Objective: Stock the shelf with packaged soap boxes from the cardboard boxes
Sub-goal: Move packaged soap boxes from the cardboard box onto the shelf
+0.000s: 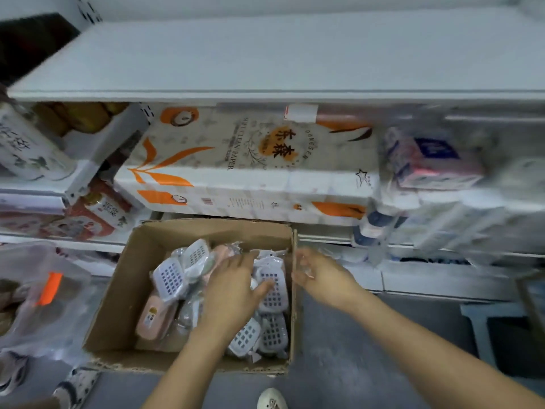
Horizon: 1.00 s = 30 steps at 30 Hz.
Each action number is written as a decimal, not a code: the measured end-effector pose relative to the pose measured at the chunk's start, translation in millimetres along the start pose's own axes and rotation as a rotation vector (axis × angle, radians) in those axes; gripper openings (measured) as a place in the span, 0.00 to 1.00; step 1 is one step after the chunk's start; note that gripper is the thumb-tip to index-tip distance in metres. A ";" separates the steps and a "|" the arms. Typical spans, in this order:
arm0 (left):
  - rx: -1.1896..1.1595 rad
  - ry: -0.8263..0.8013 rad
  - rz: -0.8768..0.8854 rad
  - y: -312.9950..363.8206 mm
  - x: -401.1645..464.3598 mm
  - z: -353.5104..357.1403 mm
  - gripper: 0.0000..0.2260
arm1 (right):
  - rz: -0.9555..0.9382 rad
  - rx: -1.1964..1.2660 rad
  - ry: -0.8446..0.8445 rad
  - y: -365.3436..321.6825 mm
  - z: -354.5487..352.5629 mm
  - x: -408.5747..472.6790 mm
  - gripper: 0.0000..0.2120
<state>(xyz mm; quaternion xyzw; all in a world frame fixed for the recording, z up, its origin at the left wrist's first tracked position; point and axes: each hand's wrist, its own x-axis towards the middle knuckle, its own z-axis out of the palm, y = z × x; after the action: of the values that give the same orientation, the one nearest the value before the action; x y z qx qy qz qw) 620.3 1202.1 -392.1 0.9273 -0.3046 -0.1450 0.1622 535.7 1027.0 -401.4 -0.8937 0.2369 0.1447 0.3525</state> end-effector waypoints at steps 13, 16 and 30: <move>0.018 0.533 0.524 334.3 -105.5 -31.3 0.30 | -0.258 -0.335 0.827 154.1 -216.5 -284.8 0.23; -0.017 0.543 0.632 413.9 -118.3 -25.5 0.32 | -0.198 -0.359 0.957 206.0 -264.1 -341.2 0.26; -0.037 0.466 0.957 696.8 -90.6 20.6 0.32 | 0.025 -0.373 1.191 385.7 -433.4 -458.2 0.27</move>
<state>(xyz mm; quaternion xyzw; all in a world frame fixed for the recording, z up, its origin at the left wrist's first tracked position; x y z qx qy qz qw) 181.9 722.4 -124.1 0.6892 -0.6469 0.1497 0.2900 -14.9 624.9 -115.5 -0.8648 0.3738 -0.3352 -0.0038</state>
